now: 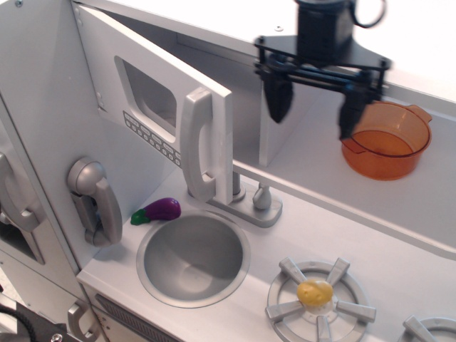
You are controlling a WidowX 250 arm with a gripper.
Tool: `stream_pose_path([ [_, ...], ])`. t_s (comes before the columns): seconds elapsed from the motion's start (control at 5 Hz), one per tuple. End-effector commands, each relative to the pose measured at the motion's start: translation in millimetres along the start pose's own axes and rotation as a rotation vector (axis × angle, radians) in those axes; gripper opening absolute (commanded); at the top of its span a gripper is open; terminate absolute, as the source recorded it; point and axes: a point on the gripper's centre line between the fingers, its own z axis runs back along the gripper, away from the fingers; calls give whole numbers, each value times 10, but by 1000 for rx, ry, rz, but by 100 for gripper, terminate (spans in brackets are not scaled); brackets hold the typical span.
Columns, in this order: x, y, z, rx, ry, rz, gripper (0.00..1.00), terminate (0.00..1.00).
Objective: Open microwave
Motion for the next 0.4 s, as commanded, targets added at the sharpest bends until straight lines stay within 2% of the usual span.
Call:
stream_pose_path([
  [0.0, -11, 525, 415, -4, -113, -21, 100, 0],
  [0.2, -133, 761, 377, -16, -64, -23, 100, 0],
])
